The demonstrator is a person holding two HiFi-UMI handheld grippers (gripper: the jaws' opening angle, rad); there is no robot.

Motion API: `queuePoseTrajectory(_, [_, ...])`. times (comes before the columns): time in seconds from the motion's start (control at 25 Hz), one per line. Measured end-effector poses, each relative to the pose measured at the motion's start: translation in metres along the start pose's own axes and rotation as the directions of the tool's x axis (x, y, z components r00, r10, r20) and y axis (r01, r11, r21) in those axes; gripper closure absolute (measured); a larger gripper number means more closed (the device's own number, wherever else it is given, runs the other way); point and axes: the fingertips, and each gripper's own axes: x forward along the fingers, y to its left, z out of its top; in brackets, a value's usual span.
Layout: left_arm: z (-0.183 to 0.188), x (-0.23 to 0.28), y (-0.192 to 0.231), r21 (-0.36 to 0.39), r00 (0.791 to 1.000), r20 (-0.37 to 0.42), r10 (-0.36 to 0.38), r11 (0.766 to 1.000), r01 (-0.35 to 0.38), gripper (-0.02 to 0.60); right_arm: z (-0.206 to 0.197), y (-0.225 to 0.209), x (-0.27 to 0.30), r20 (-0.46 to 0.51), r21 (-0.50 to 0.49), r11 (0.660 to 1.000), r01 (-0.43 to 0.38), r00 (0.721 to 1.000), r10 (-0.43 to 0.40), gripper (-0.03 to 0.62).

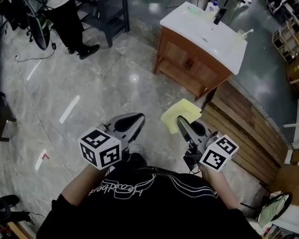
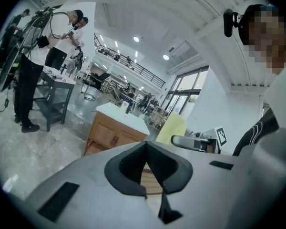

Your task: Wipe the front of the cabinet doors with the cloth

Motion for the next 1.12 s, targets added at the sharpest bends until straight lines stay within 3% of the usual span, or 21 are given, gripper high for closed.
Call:
queuePoseTrajectory(0.2, [0.030,-0.004,0.060,-0.025,1.000,-0.018,-0.011,1.000,0.010,0.575,0.009,0.001,0.062,0.026,0.013,1.000,0.023,0.999,-0.023,0.553])
queuePoseTrajectory(0.48, [0.031,0.035,0.106,-0.065,0.996,-0.078,-0.030,0.998,0.025,0.575,0.008,-0.037,0.099,0.024,0.063,0.996,0.056,0.998,-0.057,0.553])
queuePoseTrajectory(0.8, [0.052,0.141,0.151,-0.061,0.984,-0.178,-0.034,0.998,0.023,0.575,0.033,-0.148,0.130,0.038,0.157,0.984,0.084,0.995,-0.091,0.553])
queuePoseTrajectory(1.12, [0.091,0.269,0.200,-0.021,0.965,-0.258,-0.035,0.999,0.030,0.575,0.077,-0.265,0.178,0.012,0.174,0.981,0.087,0.996,-0.090,0.553])
